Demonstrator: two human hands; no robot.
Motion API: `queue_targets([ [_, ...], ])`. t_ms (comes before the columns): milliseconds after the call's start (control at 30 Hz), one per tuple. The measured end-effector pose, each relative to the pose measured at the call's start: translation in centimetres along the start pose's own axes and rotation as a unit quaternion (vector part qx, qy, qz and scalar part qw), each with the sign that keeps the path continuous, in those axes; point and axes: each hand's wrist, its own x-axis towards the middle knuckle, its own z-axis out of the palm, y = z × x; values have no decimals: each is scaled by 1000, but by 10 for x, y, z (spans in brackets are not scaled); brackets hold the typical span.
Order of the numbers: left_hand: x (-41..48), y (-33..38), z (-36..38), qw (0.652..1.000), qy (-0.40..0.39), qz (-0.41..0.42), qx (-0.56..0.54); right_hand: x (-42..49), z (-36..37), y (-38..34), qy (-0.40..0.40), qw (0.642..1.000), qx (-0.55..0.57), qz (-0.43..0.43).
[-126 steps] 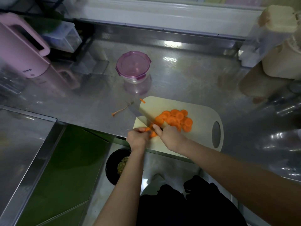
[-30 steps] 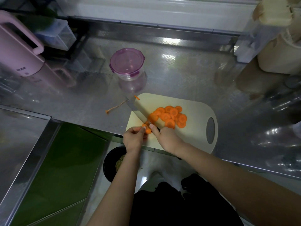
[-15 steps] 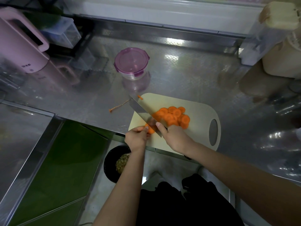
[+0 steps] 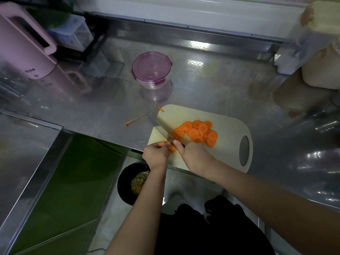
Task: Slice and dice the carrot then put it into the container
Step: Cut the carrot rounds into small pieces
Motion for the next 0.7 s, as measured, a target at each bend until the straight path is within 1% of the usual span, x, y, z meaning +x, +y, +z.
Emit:
queue_targets([
  [33, 0, 0, 0, 1000, -1, 2, -1, -2, 0, -1, -14, 999, -42, -5],
  [67, 0, 0, 0, 1000, -2, 4, 0, 0, 2, 0, -20, 998, -56, -5],
  [100, -1, 0, 0, 1000, -1, 7, 4, -1, 0, -1, -20, 998, -62, -7],
  [167, 1, 0, -1, 1000, 2, 10, 12, -1, 3, -1, -18, 998, -66, 10],
  [200, 2, 0, 0, 1000, 3, 9, 17, -3, 0, -4, -21, 997, -67, 36],
  [233, 4, 0, 0, 1000, 6, 10, 23, 1, 2, -3, -23, 997, -71, 36],
  [267, 4, 1, -1, 999, 9, 12, 31, 4, 4, 0, -19, 998, -55, 19],
  [333, 6, 1, -1, 999, 13, 10, 48, 9, 4, 0, -20, 1000, -16, 12],
  [367, 6, 1, -1, 998, 15, 11, 54, 12, 6, 1, -22, 999, -2, 26],
  [433, 5, 2, -1, 998, 18, 11, 63, 14, 13, 3, -25, 999, 31, 17],
  [533, 3, 2, -1, 997, 24, 20, 66, 12, 13, -1, -3, 999, 43, 21],
  [567, 3, 2, 0, 997, 24, 20, 68, 15, 14, 1, -8, 999, 39, 30],
  [700, 6, 0, 1, 999, 11, 6, 46, 22, 16, 8, -4, 996, 83, 36],
])
